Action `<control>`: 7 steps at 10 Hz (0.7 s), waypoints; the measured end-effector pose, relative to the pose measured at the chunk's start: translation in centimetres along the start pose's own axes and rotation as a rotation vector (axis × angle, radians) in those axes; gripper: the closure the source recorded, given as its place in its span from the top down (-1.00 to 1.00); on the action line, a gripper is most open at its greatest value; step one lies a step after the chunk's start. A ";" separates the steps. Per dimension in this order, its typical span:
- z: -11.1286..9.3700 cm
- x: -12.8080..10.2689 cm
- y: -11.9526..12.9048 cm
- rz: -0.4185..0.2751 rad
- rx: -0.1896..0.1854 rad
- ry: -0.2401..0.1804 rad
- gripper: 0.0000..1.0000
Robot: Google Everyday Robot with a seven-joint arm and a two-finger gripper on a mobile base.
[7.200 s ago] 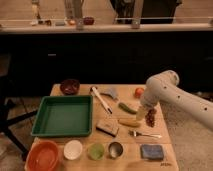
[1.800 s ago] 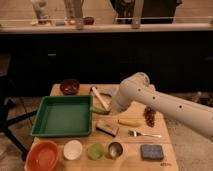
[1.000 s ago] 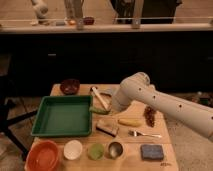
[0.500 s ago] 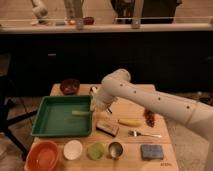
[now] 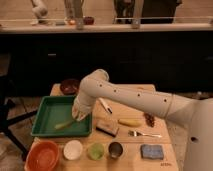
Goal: Place pepper in red bowl
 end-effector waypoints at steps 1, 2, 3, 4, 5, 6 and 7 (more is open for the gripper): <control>0.3 -0.6 -0.1 -0.032 -0.011 -0.012 -1.00; 0.6 -1.1 -0.3 -0.062 -0.022 -0.020 -1.00; 0.8 -1.4 -0.4 -0.086 -0.032 -0.024 -1.00; 0.9 -1.6 -0.5 -0.089 -0.033 -0.025 -1.00; 0.9 -1.5 -0.4 -0.089 -0.033 -0.025 -1.00; 0.8 -1.4 -0.3 -0.086 -0.032 -0.023 -1.00; 0.8 -1.5 -0.4 -0.087 -0.033 -0.024 -1.00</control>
